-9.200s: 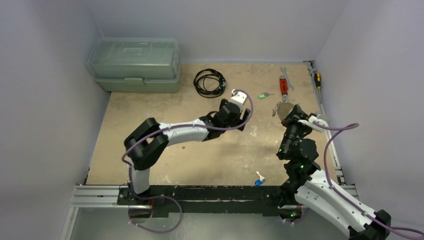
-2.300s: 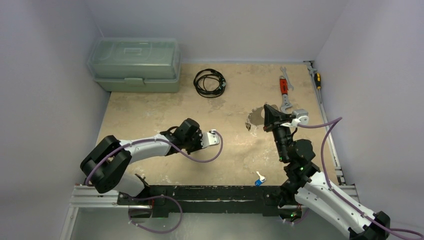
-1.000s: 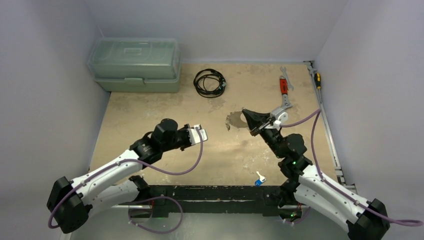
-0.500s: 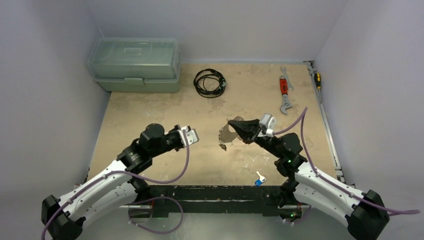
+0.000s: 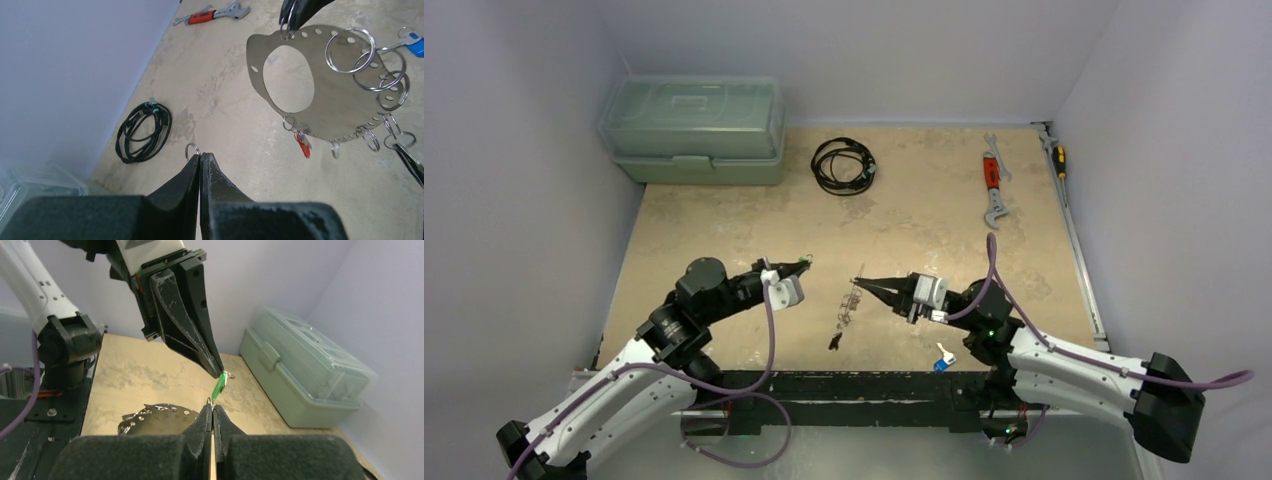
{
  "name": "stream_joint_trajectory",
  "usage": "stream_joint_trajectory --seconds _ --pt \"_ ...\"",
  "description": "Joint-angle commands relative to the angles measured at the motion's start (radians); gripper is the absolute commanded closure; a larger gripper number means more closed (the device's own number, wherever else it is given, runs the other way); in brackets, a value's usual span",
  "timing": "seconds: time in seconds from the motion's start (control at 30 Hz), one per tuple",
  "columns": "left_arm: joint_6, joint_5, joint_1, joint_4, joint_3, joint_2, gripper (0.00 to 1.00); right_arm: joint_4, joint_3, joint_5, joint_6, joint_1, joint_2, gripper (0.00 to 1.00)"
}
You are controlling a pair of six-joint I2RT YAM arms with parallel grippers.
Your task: Put the keys on the keyring
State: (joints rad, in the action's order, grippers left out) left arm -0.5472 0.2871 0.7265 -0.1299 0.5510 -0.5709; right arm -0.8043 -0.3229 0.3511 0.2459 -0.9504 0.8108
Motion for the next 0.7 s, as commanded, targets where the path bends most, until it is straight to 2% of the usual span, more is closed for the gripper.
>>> stream_joint_trajectory --seconds 0.0,0.33,0.67 --pt "-0.058 0.156 -0.007 0.006 0.011 0.021 1.00 -0.110 0.014 -0.005 0.108 -0.043 0.011 1.00" --pt "-0.105 0.343 -0.007 -0.015 0.018 0.042 1.00 -0.242 0.090 -0.152 0.345 -0.210 0.050 1.00" --pt "-0.132 0.489 -0.007 -0.030 0.020 0.043 1.00 -0.284 0.113 -0.291 0.530 -0.349 0.076 1.00"
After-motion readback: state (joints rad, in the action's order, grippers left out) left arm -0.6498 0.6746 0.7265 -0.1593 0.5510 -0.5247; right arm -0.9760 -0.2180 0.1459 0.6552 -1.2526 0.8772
